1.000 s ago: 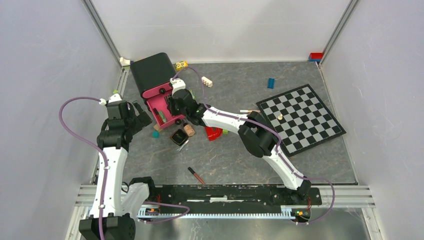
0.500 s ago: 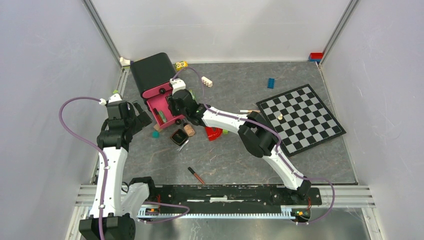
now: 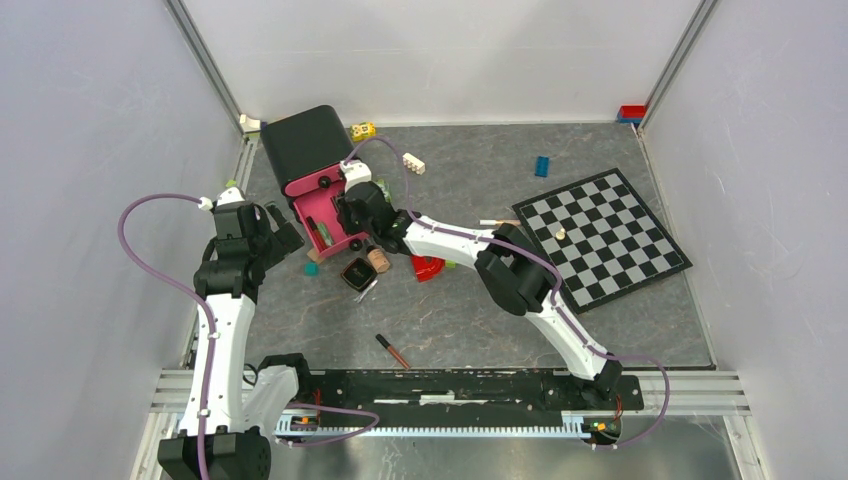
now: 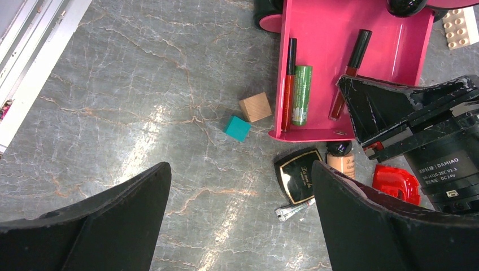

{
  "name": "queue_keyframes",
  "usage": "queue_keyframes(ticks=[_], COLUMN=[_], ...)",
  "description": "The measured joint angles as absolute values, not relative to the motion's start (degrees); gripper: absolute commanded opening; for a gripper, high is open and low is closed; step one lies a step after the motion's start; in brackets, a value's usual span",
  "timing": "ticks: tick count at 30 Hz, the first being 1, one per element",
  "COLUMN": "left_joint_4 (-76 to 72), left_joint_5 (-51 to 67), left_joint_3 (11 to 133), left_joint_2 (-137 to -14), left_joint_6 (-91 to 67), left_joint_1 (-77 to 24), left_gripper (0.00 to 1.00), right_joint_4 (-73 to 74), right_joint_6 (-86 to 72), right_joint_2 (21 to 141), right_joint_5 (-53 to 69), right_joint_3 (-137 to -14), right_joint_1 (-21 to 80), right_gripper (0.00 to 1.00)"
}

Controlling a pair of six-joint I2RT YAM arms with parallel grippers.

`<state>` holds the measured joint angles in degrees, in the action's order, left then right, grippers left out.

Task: Organize the makeup
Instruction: Place the lipstick in the drawer.

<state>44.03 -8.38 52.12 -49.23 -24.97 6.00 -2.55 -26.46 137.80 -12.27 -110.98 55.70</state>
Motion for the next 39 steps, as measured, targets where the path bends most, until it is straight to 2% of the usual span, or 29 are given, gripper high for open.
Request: queue_keyframes(ticks=[26,39], left_joint_4=[44.1,44.1], left_joint_5=[-8.4,-8.4], left_joint_3=[52.1,52.1], left_joint_2=[-49.2,-49.2], left_joint_6=[-25.0,-25.0], left_joint_1=[6.0,6.0], left_gripper=[1.0,1.0], right_joint_4=[-2.3,-2.5], right_joint_6=[-29.1,-29.3], right_joint_2=[139.1,139.5], right_joint_5=[-10.9,-10.5], right_joint_3=[-112.9,-113.0], right_joint_1=[56.3,56.5], right_gripper=[0.1,0.27])
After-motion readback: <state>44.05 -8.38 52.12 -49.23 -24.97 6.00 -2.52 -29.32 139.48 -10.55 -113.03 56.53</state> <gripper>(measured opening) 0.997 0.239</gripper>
